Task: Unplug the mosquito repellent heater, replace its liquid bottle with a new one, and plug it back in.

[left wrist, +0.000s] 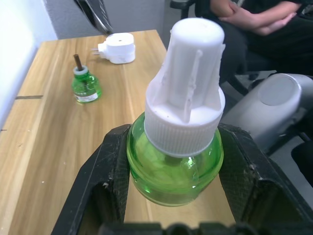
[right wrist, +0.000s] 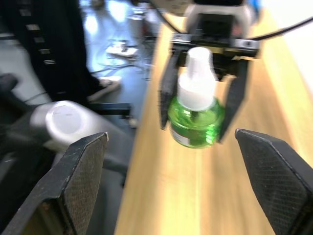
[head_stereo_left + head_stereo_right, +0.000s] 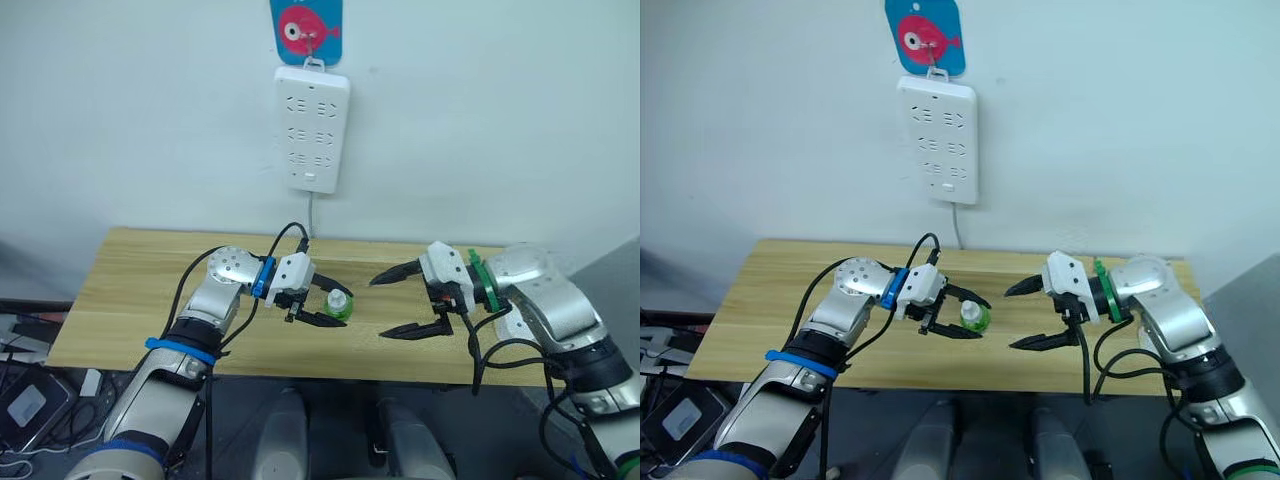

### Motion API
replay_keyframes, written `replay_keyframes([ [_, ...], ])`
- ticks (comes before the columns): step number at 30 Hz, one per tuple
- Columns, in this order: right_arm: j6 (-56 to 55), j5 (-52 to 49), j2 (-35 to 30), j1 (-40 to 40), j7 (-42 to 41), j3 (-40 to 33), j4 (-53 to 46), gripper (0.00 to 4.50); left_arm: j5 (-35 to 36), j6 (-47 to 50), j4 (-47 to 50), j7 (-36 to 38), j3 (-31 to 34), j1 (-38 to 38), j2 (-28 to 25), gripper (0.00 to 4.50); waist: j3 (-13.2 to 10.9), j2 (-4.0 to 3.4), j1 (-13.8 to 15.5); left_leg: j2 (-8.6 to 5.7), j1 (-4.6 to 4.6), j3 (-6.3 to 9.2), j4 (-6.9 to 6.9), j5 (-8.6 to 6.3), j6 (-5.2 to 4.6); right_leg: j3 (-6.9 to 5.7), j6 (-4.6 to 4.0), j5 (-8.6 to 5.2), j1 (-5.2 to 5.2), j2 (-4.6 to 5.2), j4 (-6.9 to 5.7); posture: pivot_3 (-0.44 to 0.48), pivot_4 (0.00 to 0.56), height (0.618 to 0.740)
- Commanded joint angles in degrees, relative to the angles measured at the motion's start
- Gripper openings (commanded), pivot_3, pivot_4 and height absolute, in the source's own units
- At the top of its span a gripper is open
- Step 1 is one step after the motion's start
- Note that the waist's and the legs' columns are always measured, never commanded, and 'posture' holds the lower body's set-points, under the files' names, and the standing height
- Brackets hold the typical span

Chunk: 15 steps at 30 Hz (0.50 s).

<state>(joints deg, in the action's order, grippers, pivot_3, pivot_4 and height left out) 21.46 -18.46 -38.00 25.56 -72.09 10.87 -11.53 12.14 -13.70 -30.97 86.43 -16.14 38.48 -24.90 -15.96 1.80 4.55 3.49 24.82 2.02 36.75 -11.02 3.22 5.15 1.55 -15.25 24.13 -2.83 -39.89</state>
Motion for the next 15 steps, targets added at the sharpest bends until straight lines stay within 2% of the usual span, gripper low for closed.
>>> replay_keyframes([
  [1,5.89,-0.66,2.46,-2.89,11.52,-4.68,-7.19,4.44,0.47,1.88,-0.82,-3.79,3.03,1.85,0.87,2.23,0.0,0.0,-0.15,0.01,0.01,0.02,0.05,0.0,0.0,-0.01,0.01,0.0,0.01,-0.02,-0.02,0.196,0.218,0.74],
  [3,9.49,-0.53,5.32,-5.09,18.05,-5.08,-10.77,4.44,0.35,3.31,-1.18,-6.3,3.79,2.21,1.52,2.23,0.0,0.0,-0.53,0.0,0.01,0.01,0.1,0.0,0.0,0.03,0.02,-0.01,0.01,-0.03,-0.07,0.189,0.215,0.74],
  [5,11.47,-0.26,8.73,-6.74,23.61,-4.81,-13.38,4.08,0.29,4.59,-1.09,-7.78,4.22,2.35,2.12,2.23,0.01,0.01,-0.9,0.0,0.01,0.01,0.12,0.0,0.0,0.04,0.03,-0.01,0.0,-0.03,-0.07,0.182,0.217,0.74],
  [9,12.65,2.03,12.99,-7.77,29.93,-1.7,-15.44,2.83,0.09,5.47,-0.08,-8.88,4.11,1.88,2.87,2.23,0.01,0.01,-1.62,-0.01,0.02,0.0,0.14,0.0,0.0,0.05,0.03,-0.01,0.0,-0.02,-0.07,0.174,0.214,0.74],
  [15,13.37,2.73,16.22,-7.26,34.54,1.04,-15.87,2.83,0.04,6.05,0.41,-8.74,3.84,1.96,3.29,2.23,0.02,0.0,-1.8,-0.01,0.02,0.01,0.13,0.0,0.0,0.03,0.03,-0.01,0.0,-0.03,-0.07,0.174,0.207,0.74],
])
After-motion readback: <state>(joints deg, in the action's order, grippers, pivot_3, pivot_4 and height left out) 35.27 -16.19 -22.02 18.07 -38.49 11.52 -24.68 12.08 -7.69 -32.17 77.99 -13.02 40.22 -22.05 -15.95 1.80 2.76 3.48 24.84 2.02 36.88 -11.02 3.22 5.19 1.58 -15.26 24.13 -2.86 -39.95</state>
